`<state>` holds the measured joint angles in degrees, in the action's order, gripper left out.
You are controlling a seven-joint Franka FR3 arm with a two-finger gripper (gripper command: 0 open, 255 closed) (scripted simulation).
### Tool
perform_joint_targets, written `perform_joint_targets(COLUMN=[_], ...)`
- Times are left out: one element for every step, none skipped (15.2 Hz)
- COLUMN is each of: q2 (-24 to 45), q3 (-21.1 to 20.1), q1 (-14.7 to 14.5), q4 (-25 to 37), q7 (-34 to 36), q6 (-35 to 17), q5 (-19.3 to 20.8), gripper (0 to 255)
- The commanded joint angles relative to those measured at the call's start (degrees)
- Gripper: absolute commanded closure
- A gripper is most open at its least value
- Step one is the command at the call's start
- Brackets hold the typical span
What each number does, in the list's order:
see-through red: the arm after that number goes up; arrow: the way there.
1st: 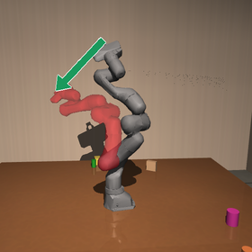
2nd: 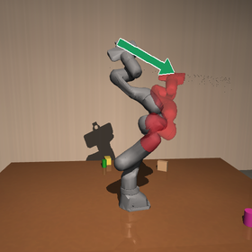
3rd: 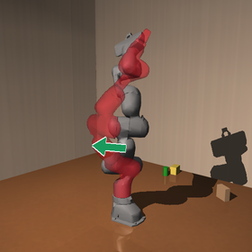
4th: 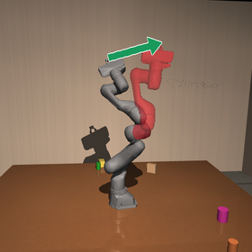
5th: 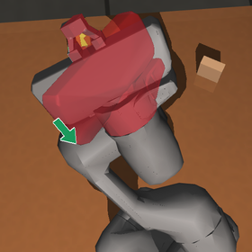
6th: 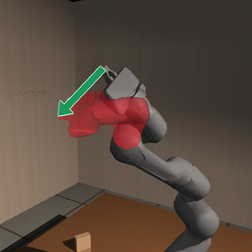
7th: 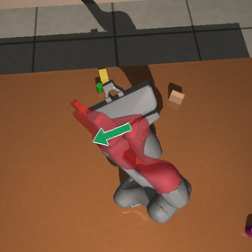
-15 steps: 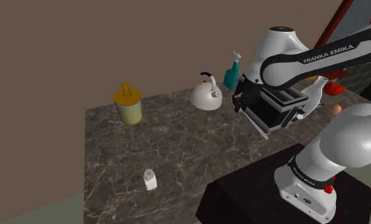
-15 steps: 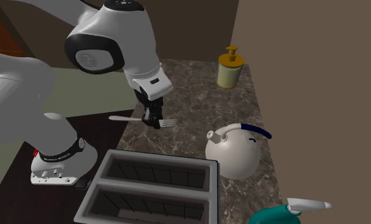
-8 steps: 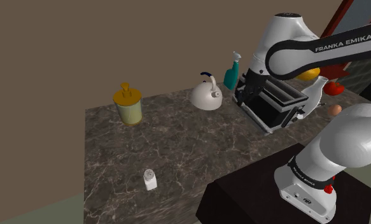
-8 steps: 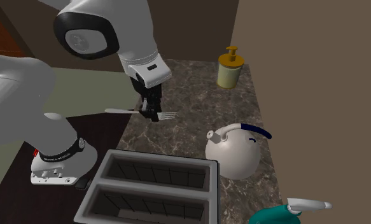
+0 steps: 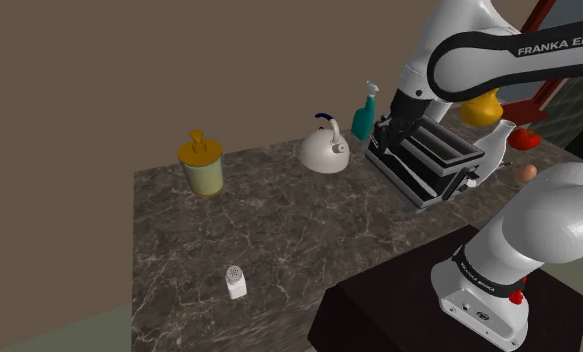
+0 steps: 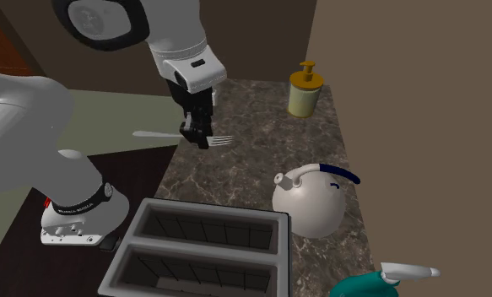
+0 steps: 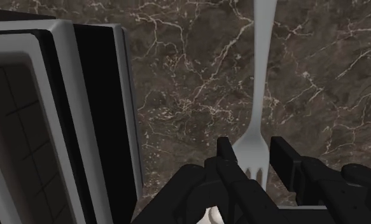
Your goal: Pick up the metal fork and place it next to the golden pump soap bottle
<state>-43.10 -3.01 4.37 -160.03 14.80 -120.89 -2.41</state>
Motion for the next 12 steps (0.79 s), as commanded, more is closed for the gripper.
perform_joint_targets(q2=[-0.8, -1.1, -1.3, -1.6, -1.8, -2.0, -2.1, -2.3, -2.4, -0.5, 1.3, 3.2], q3=[0.0, 0.1, 0.1, 0.1, 0.1, 0.2, 0.2, 0.2, 0.2, -0.8, -1.9, -3.0], q1=[0.0, 0.0, 0.0, 0.0, 0.0, 0.1, 0.1, 0.1, 0.1, -0.5, -1.0, -1.5], q4=[1.1, 1.7, 2.4, 3.0, 3.7, 4.4, 5.1, 5.7, 6.1, 7.2, 8.4, 9.6], q7=[0.0, 0.0, 0.0, 0.0, 0.1, 0.1, 0.1, 0.1, 0.1, 1.2, 2.4, 3.6], q6=[2.0, 2.9, 3.8, 4.6, 5.5, 6.4, 7.2, 8.0, 8.5, 7.7, 7.0, 6.4], q5=[0.0, 0.1, 0.1, 0.1, 0.1, 0.2, 0.2, 0.2, 0.2, -0.4, -1.0, -1.5], gripper=[255, 255, 255, 255, 255, 255, 255, 255, 255, 255, 255, 255])
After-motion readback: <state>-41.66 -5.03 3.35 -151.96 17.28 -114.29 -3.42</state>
